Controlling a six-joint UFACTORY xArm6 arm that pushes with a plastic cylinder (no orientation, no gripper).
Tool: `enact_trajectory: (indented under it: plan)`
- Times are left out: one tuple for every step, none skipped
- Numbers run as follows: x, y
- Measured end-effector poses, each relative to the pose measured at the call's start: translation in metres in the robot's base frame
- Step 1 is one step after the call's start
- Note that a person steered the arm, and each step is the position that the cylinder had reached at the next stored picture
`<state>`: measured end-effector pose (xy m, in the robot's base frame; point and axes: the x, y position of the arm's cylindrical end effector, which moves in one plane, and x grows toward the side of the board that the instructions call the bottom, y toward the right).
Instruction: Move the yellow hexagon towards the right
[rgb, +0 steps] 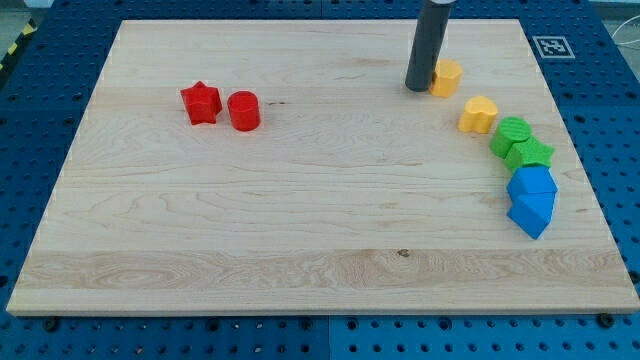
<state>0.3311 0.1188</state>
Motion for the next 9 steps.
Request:
enact_trajectory:
  plan:
    - [-0.008, -0.017]
    - [-0.030, -0.018]
    - [-0.053, -0.019]
    - [-0.061, 0.003]
    - [-0.061, 0.029]
    - [-0.051, 0.045]
    - [-0.032, 0.042]
    - [-0.039, 0.021]
    - [-0.055, -0.006]
